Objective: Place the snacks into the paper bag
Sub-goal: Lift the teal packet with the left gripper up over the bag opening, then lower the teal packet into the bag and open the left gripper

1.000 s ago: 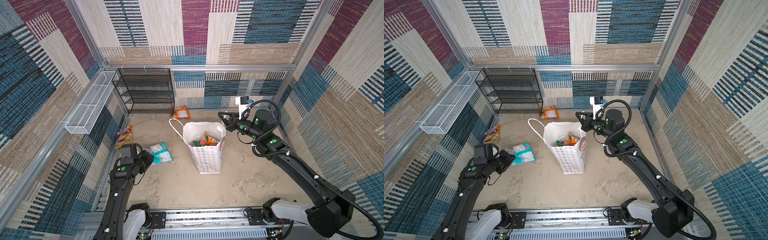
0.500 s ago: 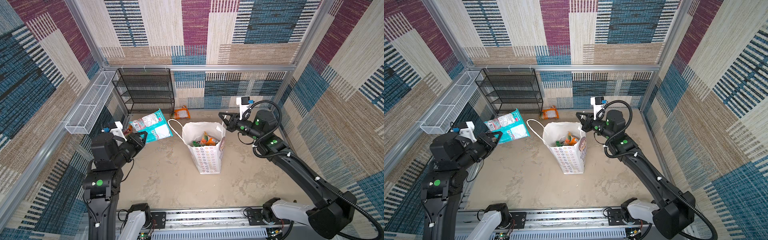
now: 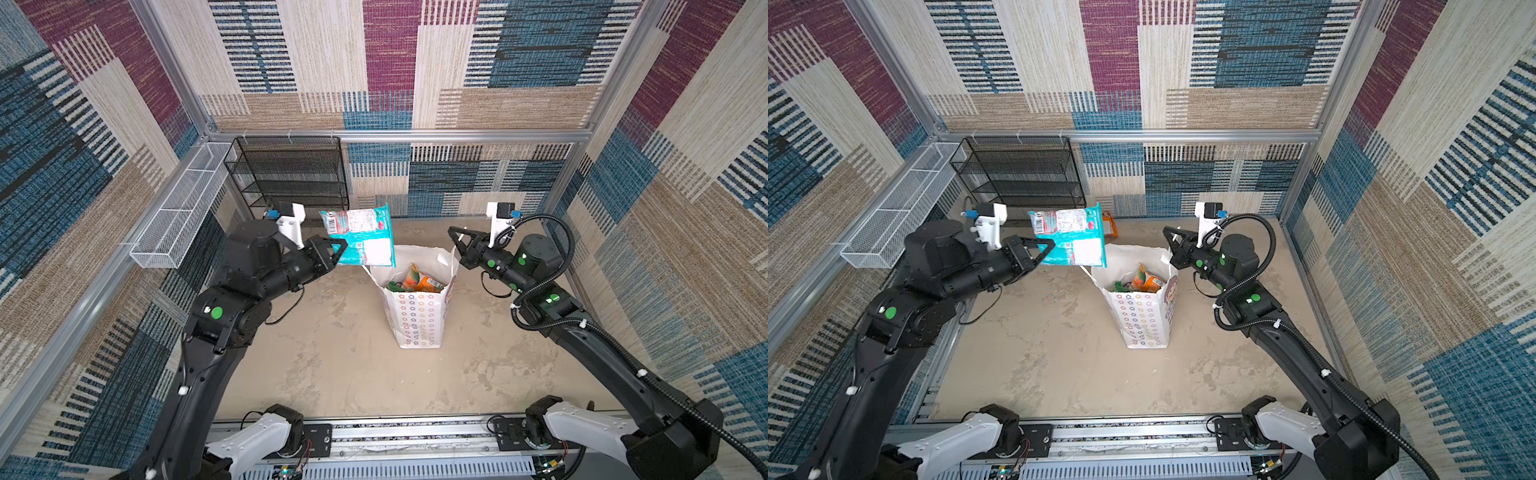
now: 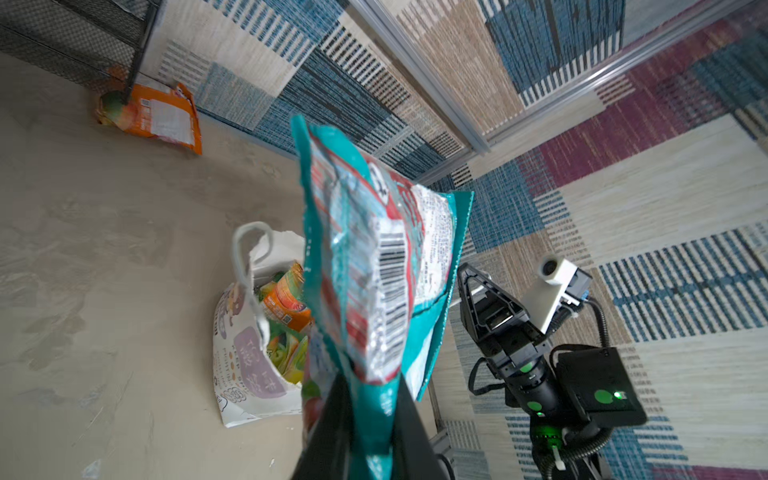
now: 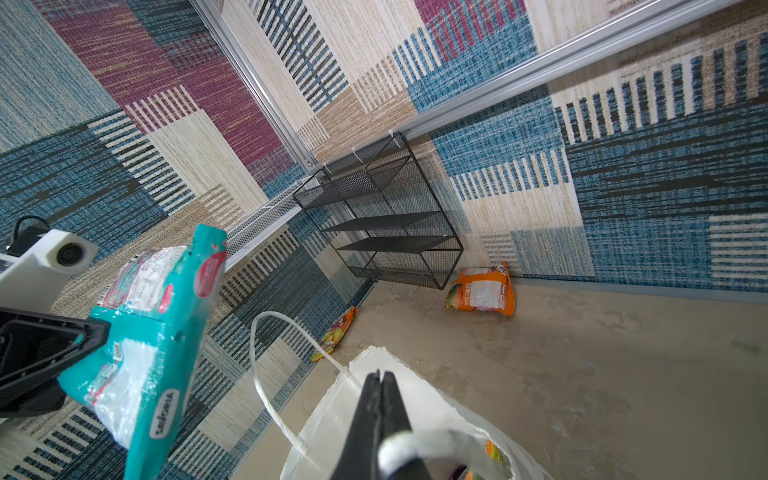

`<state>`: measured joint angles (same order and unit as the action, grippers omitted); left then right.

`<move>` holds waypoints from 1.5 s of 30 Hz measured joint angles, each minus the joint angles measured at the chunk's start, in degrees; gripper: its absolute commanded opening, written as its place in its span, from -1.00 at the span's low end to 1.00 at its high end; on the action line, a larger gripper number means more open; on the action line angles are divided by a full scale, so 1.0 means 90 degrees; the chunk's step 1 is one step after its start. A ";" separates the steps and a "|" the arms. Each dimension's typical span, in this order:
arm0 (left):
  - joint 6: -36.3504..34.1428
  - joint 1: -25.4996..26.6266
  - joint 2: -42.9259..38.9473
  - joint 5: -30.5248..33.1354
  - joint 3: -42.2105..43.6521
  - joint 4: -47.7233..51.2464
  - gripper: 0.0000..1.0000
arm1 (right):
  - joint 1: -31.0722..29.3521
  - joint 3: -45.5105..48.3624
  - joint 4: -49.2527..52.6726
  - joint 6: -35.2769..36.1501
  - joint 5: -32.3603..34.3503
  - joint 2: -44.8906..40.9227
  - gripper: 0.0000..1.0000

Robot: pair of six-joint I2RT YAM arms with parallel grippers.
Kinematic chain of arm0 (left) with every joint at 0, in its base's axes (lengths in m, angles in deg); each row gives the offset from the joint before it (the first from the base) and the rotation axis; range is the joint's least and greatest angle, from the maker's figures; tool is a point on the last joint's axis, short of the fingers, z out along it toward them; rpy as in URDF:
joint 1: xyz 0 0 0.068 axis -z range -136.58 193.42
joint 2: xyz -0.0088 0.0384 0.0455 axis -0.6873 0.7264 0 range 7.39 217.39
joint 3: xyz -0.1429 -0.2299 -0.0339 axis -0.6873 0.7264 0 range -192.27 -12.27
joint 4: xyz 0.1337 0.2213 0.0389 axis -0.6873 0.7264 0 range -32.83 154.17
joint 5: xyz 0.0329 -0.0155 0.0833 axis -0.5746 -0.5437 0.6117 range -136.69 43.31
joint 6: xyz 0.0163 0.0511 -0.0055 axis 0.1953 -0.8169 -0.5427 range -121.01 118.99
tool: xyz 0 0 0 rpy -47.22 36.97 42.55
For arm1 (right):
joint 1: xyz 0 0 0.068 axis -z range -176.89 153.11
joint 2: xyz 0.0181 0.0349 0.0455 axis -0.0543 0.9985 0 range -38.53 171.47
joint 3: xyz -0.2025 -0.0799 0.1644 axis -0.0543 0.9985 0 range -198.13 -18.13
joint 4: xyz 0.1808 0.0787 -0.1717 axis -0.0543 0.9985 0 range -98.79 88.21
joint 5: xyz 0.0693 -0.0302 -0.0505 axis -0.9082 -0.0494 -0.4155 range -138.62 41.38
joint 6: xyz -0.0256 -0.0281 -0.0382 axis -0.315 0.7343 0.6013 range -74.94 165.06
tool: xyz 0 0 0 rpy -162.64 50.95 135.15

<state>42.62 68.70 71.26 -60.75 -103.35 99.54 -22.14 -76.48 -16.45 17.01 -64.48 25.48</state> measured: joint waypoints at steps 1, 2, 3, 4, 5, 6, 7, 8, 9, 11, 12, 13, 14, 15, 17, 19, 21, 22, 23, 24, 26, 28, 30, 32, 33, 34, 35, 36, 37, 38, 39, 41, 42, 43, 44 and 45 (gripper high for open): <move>-0.0100 0.0265 0.0182 0.0138 -0.0143 0.0015 -0.93 | 0.0000 0.0034 -0.0027 0.0000 0.0029 -0.0034 -0.86; -0.0204 0.0510 0.0376 0.0253 -0.0299 0.0002 -0.94 | -0.0002 0.0085 -0.0058 0.0000 0.0083 -0.0078 -0.86; -0.0265 0.0682 0.0529 0.0359 -0.0413 -0.0012 -0.94 | -0.0002 0.0121 -0.0073 -0.0015 0.0114 -0.0107 -0.86; -0.0381 0.0867 0.0729 0.0432 -0.0546 -0.0015 -0.94 | 0.0000 0.0160 -0.0112 -0.0015 0.0165 -0.0134 -0.85; -0.0498 0.1003 0.0879 0.0522 -0.0634 -0.0022 -0.94 | 0.0000 0.0194 -0.0151 -0.0017 0.0182 -0.0153 -0.85; -0.0588 0.1129 0.1064 0.0617 -0.0724 -0.0017 -0.93 | 0.0000 0.0214 -0.0168 -0.0019 0.0236 -0.0168 -0.85; -0.0692 0.1226 0.1226 0.0721 -0.0789 -0.0012 -0.93 | 0.0000 0.0236 -0.0192 -0.0019 0.0277 -0.0182 -0.85; -0.0741 0.1294 0.1365 0.0814 -0.0850 0.0007 -0.93 | 0.0000 0.0255 -0.0211 -0.0024 0.0287 -0.0197 -0.84; -0.0818 0.1372 0.1518 0.0899 -0.0923 0.0039 -0.93 | 0.0000 0.0282 -0.0236 -0.0039 0.0325 -0.0214 -0.84; -0.0969 0.1513 0.1821 0.1056 -0.1086 0.0107 -0.93 | 0.0000 0.0323 -0.0284 -0.0039 0.0340 -0.0233 -0.83; -0.1042 0.1586 0.1970 0.1064 -0.1171 0.0158 -0.93 | 0.0000 0.0325 -0.0304 -0.0039 0.0369 -0.0233 -0.83; -0.1110 0.1649 0.2103 0.1076 -0.1243 0.0228 -0.93 | 0.0000 0.0325 -0.0304 -0.0039 0.0381 -0.0233 -0.84; -0.1183 0.1685 0.2195 0.1115 -0.1285 0.0274 -0.93 | 0.0000 0.0325 -0.0306 -0.0039 0.0384 -0.0231 -0.83; -0.1231 0.1729 0.2280 0.1171 -0.1304 0.0318 -0.93 | 0.0007 0.0325 -0.0308 -0.0039 0.0389 -0.0226 -0.83; -0.1338 0.1749 0.2419 0.1209 -0.1311 0.0410 -0.93 | 0.0010 0.0325 -0.0308 -0.0039 0.0406 -0.0226 -0.82; -0.1428 0.1749 0.2555 0.1277 -0.1311 0.0493 -0.93 | 0.0010 0.0325 -0.0306 -0.0039 0.0437 -0.0233 -0.82; -0.1525 0.1753 0.2664 0.1409 -0.1297 0.0610 -0.93 | 0.0010 0.0325 -0.0306 -0.0036 0.0457 -0.0238 -0.81; -0.1545 0.1761 0.2698 0.1443 -0.1260 0.0631 -0.94 | 0.0010 0.0325 -0.0304 -0.0036 0.0457 -0.0240 -0.81; -0.1559 0.1766 0.2730 0.1520 -0.1224 0.0653 -0.93 | 0.0010 0.0325 -0.0304 -0.0036 0.0454 -0.0240 -0.81; -0.1562 0.1766 0.2756 0.1528 -0.1175 0.0668 -0.93 | 0.0010 0.0325 -0.0304 -0.0036 0.0454 -0.0240 -0.81; -0.1557 0.1790 0.2783 0.1523 -0.1090 0.0695 -0.93 | 0.0010 0.0325 -0.0304 -0.0036 0.0454 -0.0228 -0.81; -0.1552 0.1841 0.2786 0.1545 -0.1003 0.0704 -0.93 | 0.0010 0.0323 -0.0306 -0.0036 0.0454 -0.0187 -0.81; -0.1525 0.1936 0.2786 0.1537 -0.0913 0.0702 -0.93 | 0.0010 0.0321 -0.0306 -0.0036 0.0454 -0.0146 -0.81; -0.1479 0.2042 0.2786 0.1513 -0.0811 0.0712 -0.93 | 0.0010 0.0311 -0.0308 -0.0036 0.0449 -0.0109 -0.81; -0.1443 0.2093 0.2786 0.1515 -0.0760 0.0726 -0.93 | 0.0010 0.0304 -0.0308 -0.0036 0.0442 -0.0097 -0.81; -0.1387 0.2144 0.2786 0.1513 -0.0709 0.0731 -0.93 | 0.0010 0.0294 -0.0308 -0.0036 0.0430 -0.0090 -0.81; -0.1353 0.2186 0.2786 0.1513 -0.0673 0.0733 -0.93 | 0.0010 0.0282 -0.0311 -0.0036 0.0430 -0.0085 -0.81; -0.1338 0.2225 0.2786 0.1511 -0.0636 0.0738 -0.93 | 0.0010 0.0274 -0.0316 -0.0036 0.0430 -0.0085 -0.81; -0.1314 0.2254 0.2805 0.1513 -0.0617 0.0750 -0.93 | 0.0010 0.0274 -0.0321 -0.0036 0.0430 -0.0085 -0.81; -0.1292 0.2283 0.2834 0.1515 -0.0612 0.0753 -0.93 | 0.0010 0.0274 -0.0323 -0.0036 0.0427 -0.0085 -0.81; -0.1256 0.2295 0.2883 0.1515 -0.0612 0.0750 -0.93 | 0.0010 0.0274 -0.0323 -0.0036 0.0425 -0.0085 -0.81; -0.1219 0.2324 0.3002 0.1513 -0.0617 0.0753 -0.92 | 0.0010 0.0274 -0.0323 -0.0036 0.0420 -0.0085 -0.81; -0.1200 0.2324 0.3096 0.1513 -0.0646 0.0765 -0.92 | 0.0010 0.0274 -0.0323 -0.0036 0.0403 -0.0085 -0.81; -0.1200 0.2324 0.3172 0.1508 -0.0682 0.0772 -0.92 | 0.0010 0.0274 -0.0323 -0.0036 0.0381 -0.0085 -0.81; -0.1197 0.2331 0.3276 0.1496 -0.0738 0.0772 -0.92 | 0.0010 0.0274 -0.0323 -0.0036 0.0384 -0.0090 -0.81; -0.1197 0.2331 0.3368 0.1484 -0.0789 0.0770 -0.91 | 0.0010 0.0274 -0.0318 -0.0036 0.0384 -0.0095 -0.81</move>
<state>31.85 89.68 101.58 -47.40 -110.46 106.46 -22.06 -74.01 -19.32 16.68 -61.03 24.63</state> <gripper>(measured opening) 0.160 0.095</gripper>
